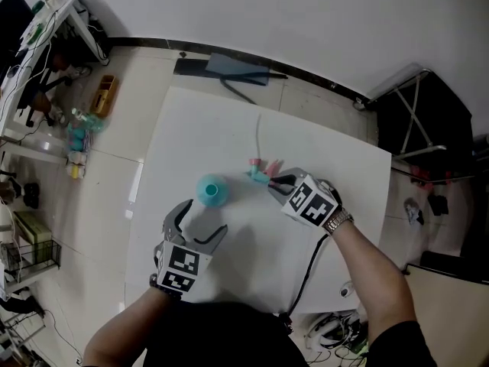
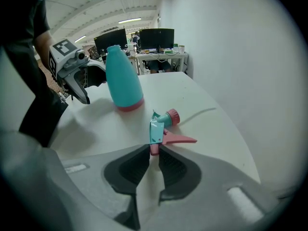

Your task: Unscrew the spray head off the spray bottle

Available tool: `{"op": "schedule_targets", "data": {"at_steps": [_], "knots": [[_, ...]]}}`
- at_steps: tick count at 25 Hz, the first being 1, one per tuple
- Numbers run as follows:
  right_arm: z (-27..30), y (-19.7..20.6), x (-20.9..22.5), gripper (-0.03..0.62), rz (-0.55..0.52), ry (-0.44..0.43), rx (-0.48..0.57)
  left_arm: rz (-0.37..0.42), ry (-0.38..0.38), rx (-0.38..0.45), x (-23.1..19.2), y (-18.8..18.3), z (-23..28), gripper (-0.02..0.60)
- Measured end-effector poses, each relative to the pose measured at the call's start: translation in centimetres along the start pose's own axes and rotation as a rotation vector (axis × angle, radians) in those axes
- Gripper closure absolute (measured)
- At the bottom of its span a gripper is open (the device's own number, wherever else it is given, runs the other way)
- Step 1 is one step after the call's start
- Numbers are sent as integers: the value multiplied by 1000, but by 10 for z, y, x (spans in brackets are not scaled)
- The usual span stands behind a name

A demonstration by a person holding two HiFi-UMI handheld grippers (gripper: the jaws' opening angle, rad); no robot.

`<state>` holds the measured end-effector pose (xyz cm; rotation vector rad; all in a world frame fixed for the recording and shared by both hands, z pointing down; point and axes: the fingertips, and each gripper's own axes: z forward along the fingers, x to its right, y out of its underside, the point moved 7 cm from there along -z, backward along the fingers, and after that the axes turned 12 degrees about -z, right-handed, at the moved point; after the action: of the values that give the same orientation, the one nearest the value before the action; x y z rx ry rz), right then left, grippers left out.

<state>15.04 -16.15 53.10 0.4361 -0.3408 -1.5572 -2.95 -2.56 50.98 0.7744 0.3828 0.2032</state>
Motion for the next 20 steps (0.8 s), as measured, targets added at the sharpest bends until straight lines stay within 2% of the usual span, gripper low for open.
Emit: {"op": "schedule_targets", "data": {"at_steps": [7, 15, 20], "knots": [[-18, 2, -8, 545, 26, -10, 24, 30, 11, 20, 9, -5, -2, 147], [-47, 1, -23, 546, 66, -18, 107, 91, 18, 46, 25, -12, -13, 163], [-70, -2, -38, 546, 98, -55, 178, 143, 55, 65, 40, -18, -22, 221]]}}
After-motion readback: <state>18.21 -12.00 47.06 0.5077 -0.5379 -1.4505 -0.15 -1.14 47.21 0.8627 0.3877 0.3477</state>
